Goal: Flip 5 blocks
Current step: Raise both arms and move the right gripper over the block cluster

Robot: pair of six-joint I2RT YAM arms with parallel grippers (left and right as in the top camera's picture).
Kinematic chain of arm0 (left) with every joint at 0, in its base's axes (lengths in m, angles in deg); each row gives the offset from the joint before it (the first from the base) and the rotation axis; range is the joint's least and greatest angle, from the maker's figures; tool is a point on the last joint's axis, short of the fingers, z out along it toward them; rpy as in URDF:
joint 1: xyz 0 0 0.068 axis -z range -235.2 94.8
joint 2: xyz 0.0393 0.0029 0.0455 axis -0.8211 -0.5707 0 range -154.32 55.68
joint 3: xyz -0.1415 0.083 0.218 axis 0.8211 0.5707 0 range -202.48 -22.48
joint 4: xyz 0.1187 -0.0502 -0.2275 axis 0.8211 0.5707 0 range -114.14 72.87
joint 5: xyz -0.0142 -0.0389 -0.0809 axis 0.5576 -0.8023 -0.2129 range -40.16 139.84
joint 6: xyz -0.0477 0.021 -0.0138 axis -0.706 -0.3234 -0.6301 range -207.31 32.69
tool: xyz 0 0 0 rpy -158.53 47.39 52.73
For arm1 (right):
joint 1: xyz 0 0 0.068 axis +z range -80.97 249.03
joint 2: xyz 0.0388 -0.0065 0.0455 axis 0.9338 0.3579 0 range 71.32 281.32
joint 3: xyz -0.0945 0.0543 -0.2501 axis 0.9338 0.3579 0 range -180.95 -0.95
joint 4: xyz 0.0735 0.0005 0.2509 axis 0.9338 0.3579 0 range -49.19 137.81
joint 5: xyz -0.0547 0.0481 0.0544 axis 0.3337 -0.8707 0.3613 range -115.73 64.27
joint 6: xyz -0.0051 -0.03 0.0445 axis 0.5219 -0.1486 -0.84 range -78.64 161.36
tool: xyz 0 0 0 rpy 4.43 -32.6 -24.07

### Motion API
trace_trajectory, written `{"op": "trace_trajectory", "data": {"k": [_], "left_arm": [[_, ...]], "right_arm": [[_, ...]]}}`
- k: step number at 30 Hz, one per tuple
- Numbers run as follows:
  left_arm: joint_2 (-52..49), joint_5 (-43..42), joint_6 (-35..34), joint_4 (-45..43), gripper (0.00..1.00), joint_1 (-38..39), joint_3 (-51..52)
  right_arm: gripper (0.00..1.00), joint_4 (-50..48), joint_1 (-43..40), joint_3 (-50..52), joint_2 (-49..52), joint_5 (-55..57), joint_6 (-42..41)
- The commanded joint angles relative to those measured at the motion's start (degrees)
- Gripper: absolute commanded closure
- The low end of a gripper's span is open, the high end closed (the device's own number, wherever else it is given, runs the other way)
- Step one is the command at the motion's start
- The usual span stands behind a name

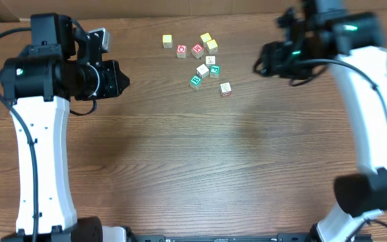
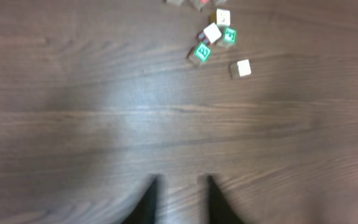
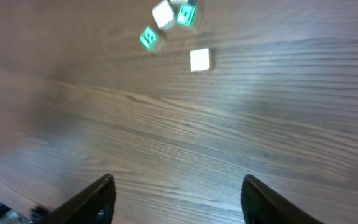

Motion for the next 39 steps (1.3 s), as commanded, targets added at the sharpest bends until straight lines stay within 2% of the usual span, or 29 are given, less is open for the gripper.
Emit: {"op": "trace_trajectory", "data": {"k": [1, 4, 13, 21, 24, 31, 38, 39], "left_arm": [[-2.84, 0.44, 0.42, 1.07, 0.27, 0.37, -1.18], [-5.11, 2.95, 0.42, 1.51, 0.00, 0.37, -1.18], [-10.54, 3.98, 0.42, 1.44, 0.00, 0.37, -1.18], [-13.90, 4.00, 0.42, 1.42, 0.00, 0.37, -1.18], [-15.04, 3.98, 0.42, 1.42, 0.00, 0.37, -1.18], [-15.61, 4.00, 0.42, 1.42, 0.00, 0.37, -1.18], [-15.61, 4.00, 0.42, 1.42, 0.00, 0.37, -1.18], [-15.61, 4.00, 0.42, 1.42, 0.00, 0.37, -1.18]], "right_arm": [[0.28, -1.51, 4.26, -1.42, 4.61, 5.11, -0.22], [0.21, -3.93, 6.62, -1.42, 8.41, 6.36, -0.20], [0.21, -13.00, 9.90, -1.40, 18.88, 13.99, 0.00], [0.23, -17.70, 9.90, -1.36, 25.16, 14.38, 0.00], [0.26, -19.23, 9.92, -1.36, 27.23, 14.38, 0.00], [0.42, -22.49, 10.19, -1.33, 29.42, 14.38, -0.02], [0.43, -26.16, 10.34, 0.94, 29.53, 14.38, -0.04], [0.50, -26.84, 10.40, 1.46, 29.53, 14.38, -0.04]]}}
